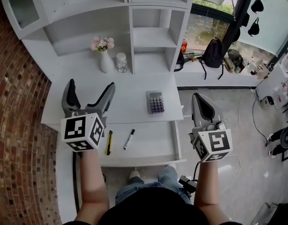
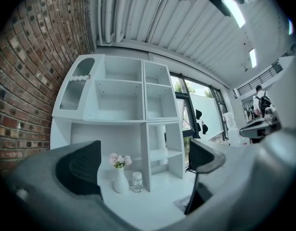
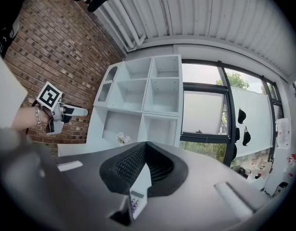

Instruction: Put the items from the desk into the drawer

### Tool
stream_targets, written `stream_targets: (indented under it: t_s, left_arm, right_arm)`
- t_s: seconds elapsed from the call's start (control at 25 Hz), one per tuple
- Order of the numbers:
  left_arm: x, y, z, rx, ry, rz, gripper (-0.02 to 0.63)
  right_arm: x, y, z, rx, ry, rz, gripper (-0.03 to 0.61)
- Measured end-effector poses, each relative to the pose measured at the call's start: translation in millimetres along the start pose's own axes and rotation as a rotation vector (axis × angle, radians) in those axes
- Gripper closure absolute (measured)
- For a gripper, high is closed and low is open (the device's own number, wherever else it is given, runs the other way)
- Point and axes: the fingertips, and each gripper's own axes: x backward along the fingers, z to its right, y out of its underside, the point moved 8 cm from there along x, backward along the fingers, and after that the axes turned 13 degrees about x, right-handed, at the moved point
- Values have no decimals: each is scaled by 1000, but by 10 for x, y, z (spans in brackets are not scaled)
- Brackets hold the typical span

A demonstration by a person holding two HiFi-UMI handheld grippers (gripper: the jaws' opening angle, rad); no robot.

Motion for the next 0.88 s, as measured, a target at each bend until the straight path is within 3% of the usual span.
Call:
stream_targets:
  t_s: [0.36,0.68,0.88]
  left_arm:
    - [-495,621,941,71,-24,-128,28]
    - [-1012,1596,1471,123,-12,-320,28]
    - [-1331,2298,1608,154,-87,-510,28]
  right_arm:
    - [94,570,872,-42,-42,-35,572]
    - [34,1103,1328,-74,-100,-95,572]
    - [-26,1424,1471,-99,-137,-130,572]
